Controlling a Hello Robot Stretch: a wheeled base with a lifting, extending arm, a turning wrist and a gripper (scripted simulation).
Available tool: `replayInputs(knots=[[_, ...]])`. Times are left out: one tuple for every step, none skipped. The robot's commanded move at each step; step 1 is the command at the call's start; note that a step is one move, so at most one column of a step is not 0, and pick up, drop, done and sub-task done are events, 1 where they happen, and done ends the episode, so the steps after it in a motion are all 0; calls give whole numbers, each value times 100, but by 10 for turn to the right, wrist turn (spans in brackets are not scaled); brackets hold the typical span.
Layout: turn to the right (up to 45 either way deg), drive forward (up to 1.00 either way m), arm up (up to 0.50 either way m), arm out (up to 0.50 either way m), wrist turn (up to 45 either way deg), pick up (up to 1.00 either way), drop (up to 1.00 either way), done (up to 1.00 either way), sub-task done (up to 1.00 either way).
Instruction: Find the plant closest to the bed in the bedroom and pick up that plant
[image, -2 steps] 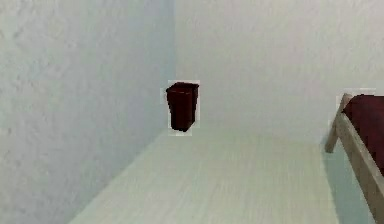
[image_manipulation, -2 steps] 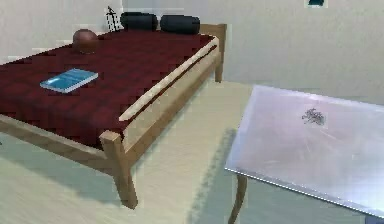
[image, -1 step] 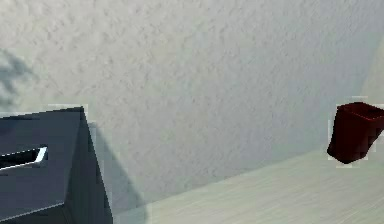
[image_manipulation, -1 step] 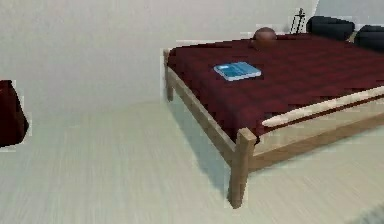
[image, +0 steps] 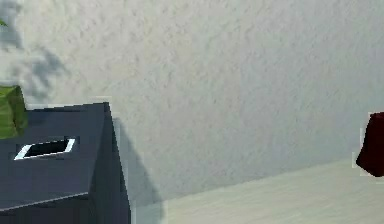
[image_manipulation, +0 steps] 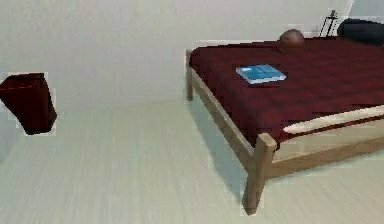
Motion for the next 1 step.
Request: replayInputs(knots=[[0,25,0,0,0,0,0,0,0]])
